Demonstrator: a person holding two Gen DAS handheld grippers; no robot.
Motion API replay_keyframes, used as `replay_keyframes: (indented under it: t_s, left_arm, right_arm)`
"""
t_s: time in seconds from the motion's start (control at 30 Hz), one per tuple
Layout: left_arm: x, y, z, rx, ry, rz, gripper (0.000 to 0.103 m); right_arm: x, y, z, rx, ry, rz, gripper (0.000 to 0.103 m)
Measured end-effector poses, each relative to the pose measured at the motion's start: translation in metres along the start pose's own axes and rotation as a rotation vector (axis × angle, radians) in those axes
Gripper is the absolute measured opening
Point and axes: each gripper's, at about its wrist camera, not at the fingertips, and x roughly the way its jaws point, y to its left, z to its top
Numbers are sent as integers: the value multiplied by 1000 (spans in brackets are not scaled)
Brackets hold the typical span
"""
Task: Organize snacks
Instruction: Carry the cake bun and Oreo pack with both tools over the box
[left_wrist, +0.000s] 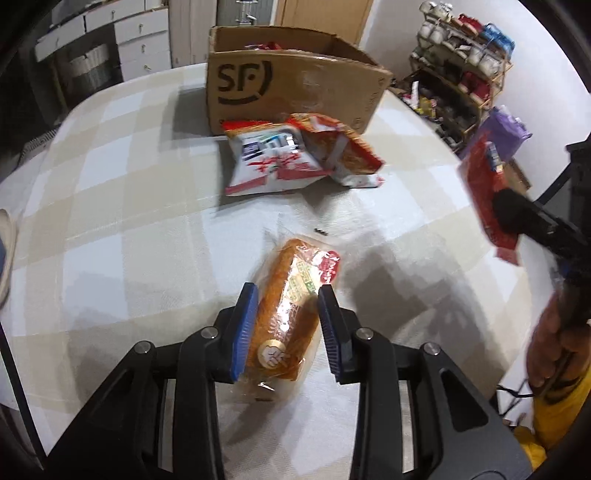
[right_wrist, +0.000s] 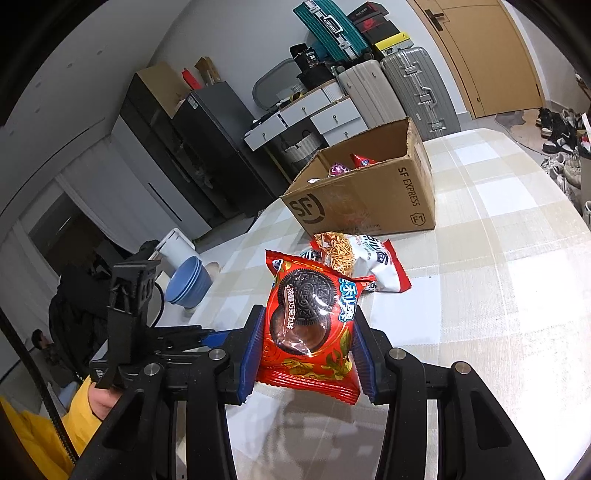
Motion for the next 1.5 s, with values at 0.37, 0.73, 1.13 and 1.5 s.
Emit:
replay_keyframes:
  t_s: [0.37,0.73,1.13,1.5]
  left_arm:
    - [14,-11,-2,64,32,35,63]
    - [19,-6,-5,62,37,44,34]
    - [-54,-26,42,120,-148,60,33]
    - [-85,-21,153,126,-253,54,33]
  right_arm:
    - [-1,-1,-3,9,3,6,45]
    - [-3,-1,-1,13,-7,-1,45]
    - [-3,21,48,-92,-28,24,45]
    - [25,20,154,-119,-55,11,45]
